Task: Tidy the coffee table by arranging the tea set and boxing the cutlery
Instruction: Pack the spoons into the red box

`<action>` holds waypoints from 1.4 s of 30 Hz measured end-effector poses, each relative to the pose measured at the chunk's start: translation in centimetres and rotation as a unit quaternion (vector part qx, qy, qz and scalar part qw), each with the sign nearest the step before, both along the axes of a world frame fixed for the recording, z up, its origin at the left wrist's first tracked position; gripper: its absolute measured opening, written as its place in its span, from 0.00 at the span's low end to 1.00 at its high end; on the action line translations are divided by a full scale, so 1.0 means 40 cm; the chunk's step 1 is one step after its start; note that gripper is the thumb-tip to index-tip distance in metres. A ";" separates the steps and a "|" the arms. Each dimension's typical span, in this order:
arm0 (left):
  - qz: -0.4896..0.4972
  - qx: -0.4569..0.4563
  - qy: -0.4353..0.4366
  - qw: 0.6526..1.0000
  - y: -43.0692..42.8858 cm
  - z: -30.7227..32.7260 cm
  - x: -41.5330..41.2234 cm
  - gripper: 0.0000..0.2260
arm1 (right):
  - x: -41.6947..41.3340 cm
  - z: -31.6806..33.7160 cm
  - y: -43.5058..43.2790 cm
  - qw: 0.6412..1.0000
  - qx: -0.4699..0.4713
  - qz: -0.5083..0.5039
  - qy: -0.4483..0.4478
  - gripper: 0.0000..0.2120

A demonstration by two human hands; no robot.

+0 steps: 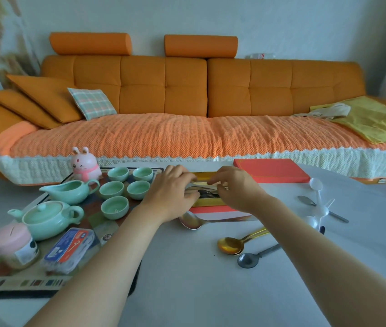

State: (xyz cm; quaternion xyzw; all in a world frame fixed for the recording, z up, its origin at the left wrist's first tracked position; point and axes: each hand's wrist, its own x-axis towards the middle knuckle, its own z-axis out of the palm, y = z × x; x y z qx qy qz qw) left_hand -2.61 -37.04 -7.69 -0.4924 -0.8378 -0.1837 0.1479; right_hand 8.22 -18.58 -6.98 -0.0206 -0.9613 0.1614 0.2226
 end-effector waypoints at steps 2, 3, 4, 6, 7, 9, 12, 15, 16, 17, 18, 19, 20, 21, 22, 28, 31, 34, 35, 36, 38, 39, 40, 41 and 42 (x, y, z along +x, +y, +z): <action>-0.033 0.008 0.024 0.999 -0.014 0.013 0.022 0.19 | 0.016 0.007 -0.008 0.999 0.004 0.016 0.027 0.14; -0.049 0.004 0.027 0.998 -0.022 0.017 0.032 0.18 | 0.024 0.009 -0.014 1.000 -0.003 0.017 0.022 0.13; -0.063 -0.004 0.026 0.998 -0.031 0.021 0.044 0.18 | 0.033 0.010 -0.020 1.000 -0.014 0.016 0.008 0.13; -0.077 -0.035 0.014 0.996 -0.047 0.020 0.060 0.16 | 0.053 0.009 -0.033 0.999 -0.042 0.019 -0.025 0.12; -0.079 -0.054 0.007 0.995 -0.054 0.017 0.068 0.15 | 0.063 0.008 -0.039 0.998 -0.050 0.025 -0.042 0.12; -0.078 -0.079 -0.017 0.994 -0.068 0.004 0.076 0.13 | 0.081 0.006 -0.049 0.994 -0.055 0.033 -0.088 0.13; -0.079 -0.091 -0.049 0.992 -0.084 -0.009 0.086 0.12 | 0.101 0.003 -0.064 0.984 -0.042 0.033 -0.171 0.14; -0.076 -0.106 -0.054 0.990 -0.092 -0.007 0.098 0.11 | 0.105 -0.010 -0.069 0.980 -0.021 0.015 -0.200 0.15; -0.073 -0.110 -0.057 0.990 -0.093 -0.006 0.101 0.11 | 0.104 -0.013 -0.069 0.979 -0.017 0.011 -0.205 0.15; -0.071 -0.112 -0.060 0.989 -0.094 -0.006 0.102 0.11 | 0.101 -0.016 -0.069 0.977 -0.011 0.008 -0.212 0.15; -0.070 -0.115 -0.062 0.989 -0.094 -0.006 0.101 0.10 | 0.100 -0.018 -0.071 0.976 -0.003 0.006 -0.220 0.14; -0.068 -0.121 -0.063 0.988 -0.094 -0.005 0.098 0.10 | 0.098 -0.019 -0.072 0.974 0.007 0.003 -0.227 0.14; -0.064 -0.128 -0.065 0.987 -0.094 -0.002 0.098 0.09 | 0.099 -0.019 -0.074 0.973 0.018 0.002 -0.231 0.14; -0.060 -0.134 -0.070 0.987 -0.094 0.001 0.096 0.09 | 0.100 -0.019 -0.074 0.972 0.026 0.002 -0.232 0.14; -0.056 -0.133 -0.076 0.987 -0.094 0.006 0.096 0.08 | 0.102 -0.019 -0.074 0.973 0.029 0.005 -0.229 0.14; -0.034 0.035 -0.221 0.974 -0.087 0.027 0.086 0.05 | 0.108 -0.010 -0.055 0.987 0.008 0.019 -0.161 0.13; -0.013 0.139 -0.272 0.952 -0.072 0.036 0.076 0.06 | 0.100 0.009 -0.040 0.995 -0.048 0.016 -0.086 0.14; 0.034 0.245 -0.321 0.914 -0.048 0.042 0.061 0.07 | 0.089 0.025 -0.029 0.997 -0.078 0.018 -0.008 0.15; 0.050 0.272 -0.340 0.899 -0.038 0.042 0.053 0.07 | 0.082 0.027 -0.026 0.997 -0.073 0.015 0.006 0.15; 0.065 0.286 -0.354 0.888 -0.029 0.039 0.045 0.07 | 0.074 0.028 -0.022 0.998 -0.068 0.008 0.013 0.16; 0.096 0.279 -0.332 0.896 -0.012 0.032 0.032 0.10 | 0.052 0.024 -0.019 0.998 -0.066 -0.009 0.008 0.17; 0.107 0.265 -0.294 0.912 -0.005 0.026 0.025 0.11 | 0.040 0.019 -0.017 0.997 -0.069 -0.019 0.001 0.16; 0.112 0.247 -0.247 0.930 0.001 0.019 0.018 0.12 | 0.028 0.016 -0.016 0.997 -0.072 -0.030 -0.008 0.16; 0.112 0.225 -0.201 0.947 0.006 0.011 0.011 0.12 | 0.016 0.011 -0.014 0.996 -0.075 -0.044 -0.019 0.16; 0.110 0.197 -0.160 0.961 0.010 0.003 0.005 0.12 | 0.004 0.007 -0.011 0.995 -0.075 -0.056 -0.032 0.16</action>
